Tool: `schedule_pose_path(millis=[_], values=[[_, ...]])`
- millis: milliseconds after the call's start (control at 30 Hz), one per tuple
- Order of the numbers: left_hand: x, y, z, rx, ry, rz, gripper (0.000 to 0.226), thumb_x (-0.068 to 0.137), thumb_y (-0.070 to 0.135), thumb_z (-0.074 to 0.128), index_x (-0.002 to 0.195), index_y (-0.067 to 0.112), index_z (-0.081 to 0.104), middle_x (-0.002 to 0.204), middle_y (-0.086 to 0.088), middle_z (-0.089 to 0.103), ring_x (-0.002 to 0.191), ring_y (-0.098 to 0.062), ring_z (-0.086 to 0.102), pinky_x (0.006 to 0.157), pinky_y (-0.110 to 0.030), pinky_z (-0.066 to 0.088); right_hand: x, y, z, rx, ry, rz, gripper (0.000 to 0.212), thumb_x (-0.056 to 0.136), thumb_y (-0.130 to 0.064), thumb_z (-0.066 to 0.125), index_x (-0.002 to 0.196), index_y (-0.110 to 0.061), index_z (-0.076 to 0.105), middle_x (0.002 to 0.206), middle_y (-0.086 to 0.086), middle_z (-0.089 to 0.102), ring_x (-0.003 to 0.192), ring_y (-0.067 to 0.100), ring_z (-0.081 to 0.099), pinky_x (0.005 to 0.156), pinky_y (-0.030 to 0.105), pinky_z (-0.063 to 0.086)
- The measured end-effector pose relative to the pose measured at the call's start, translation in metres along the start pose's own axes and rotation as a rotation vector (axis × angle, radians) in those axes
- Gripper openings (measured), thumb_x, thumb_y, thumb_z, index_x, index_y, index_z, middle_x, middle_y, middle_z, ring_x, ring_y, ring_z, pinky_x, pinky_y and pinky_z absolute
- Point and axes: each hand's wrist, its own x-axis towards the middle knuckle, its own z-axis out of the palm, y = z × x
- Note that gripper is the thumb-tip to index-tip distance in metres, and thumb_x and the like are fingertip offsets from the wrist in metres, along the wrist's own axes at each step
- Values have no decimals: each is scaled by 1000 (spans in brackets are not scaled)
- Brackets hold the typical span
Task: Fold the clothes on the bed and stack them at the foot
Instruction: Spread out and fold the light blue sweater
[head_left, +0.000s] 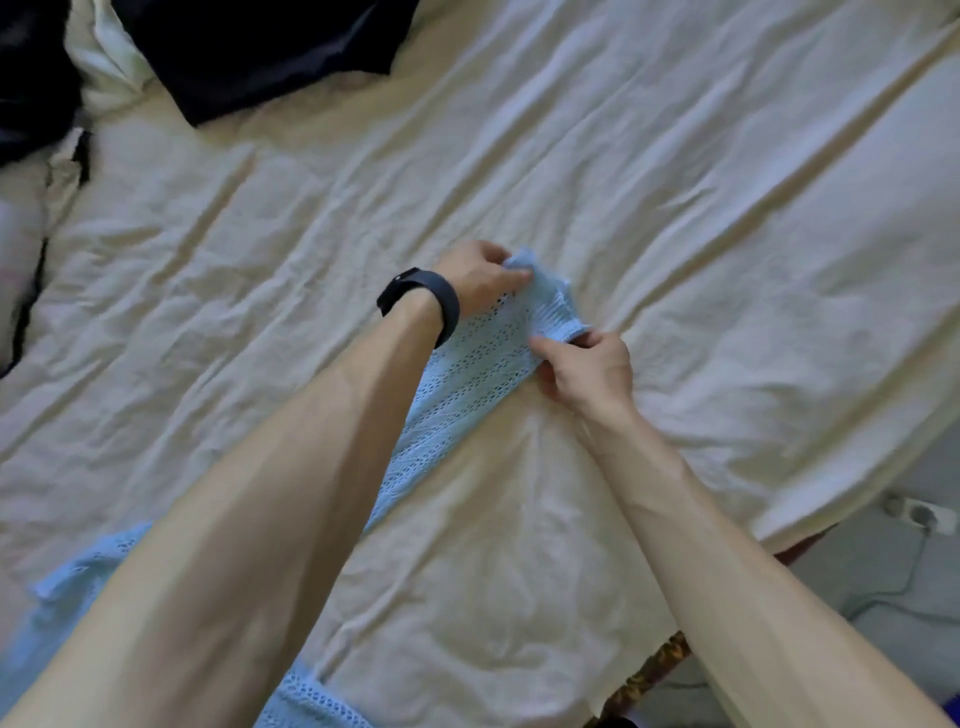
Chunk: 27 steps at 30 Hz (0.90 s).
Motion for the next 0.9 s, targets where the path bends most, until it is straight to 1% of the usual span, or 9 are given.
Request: schedule_pose_path(millis=[100,200,367,467,567,667,733,800,900], values=[[2,10,0,-144,88,64,6,94,32,66,90,28,65,85,8,69,71,-11,63,65,-25,50,3,-1,2,-13,108,-136,27,79,-28,83,99,-21,67,84,-15,70,88,11,71,89,34,57],[-6,7,-2,-20,92,81,8,95,34,64,97,26,63,92,2,70,71,-13,61,59,-23,47,0,2,2,-149,125,-202,25,81,-35,81,94,-28,61,75,-23,60,85,10,65,79,24,48],[-40,1,-10,29,149,112,14,94,40,66,101,28,65,107,2,67,89,-14,61,76,-27,47,-16,1,1,-164,72,-223,13,80,-30,77,88,-27,67,76,-19,66,83,12,67,73,24,51],[-91,-9,-27,-83,274,152,13,93,43,67,92,31,65,78,13,56,69,-2,50,60,-21,38,-49,1,5,-52,61,-286,11,85,-30,74,79,-30,64,75,-11,66,76,14,63,80,39,54],[-168,-41,-49,-339,281,58,10,96,36,66,96,26,69,55,14,51,48,-5,48,47,-19,33,-114,13,18,23,-99,-303,8,88,-30,74,83,-31,67,64,-13,58,59,12,51,66,35,46],[-253,-100,-65,-605,200,-80,20,99,24,61,113,11,68,74,2,69,52,-12,59,47,-21,32,-191,37,40,109,-352,-265,2,93,-27,70,94,-26,71,76,-5,70,49,14,58,52,28,48],[-313,-146,-68,-709,250,-151,20,99,26,59,103,11,71,81,-6,74,56,-15,62,50,-23,34,-241,60,58,101,-465,-232,22,93,-39,66,95,-19,73,84,-4,75,59,21,70,53,30,54],[-374,-190,-63,-773,398,-248,30,98,37,61,82,14,71,72,-9,73,55,-16,64,51,-23,38,-287,91,74,42,-506,-180,42,91,-54,63,85,-14,75,76,-9,75,69,27,75,57,32,58],[-463,-255,-37,-630,615,-361,43,88,47,73,55,21,62,52,-3,63,48,-13,57,48,-23,41,-347,156,96,-111,-560,-140,40,92,-47,73,70,-14,75,67,-3,72,69,19,74,66,37,58]])
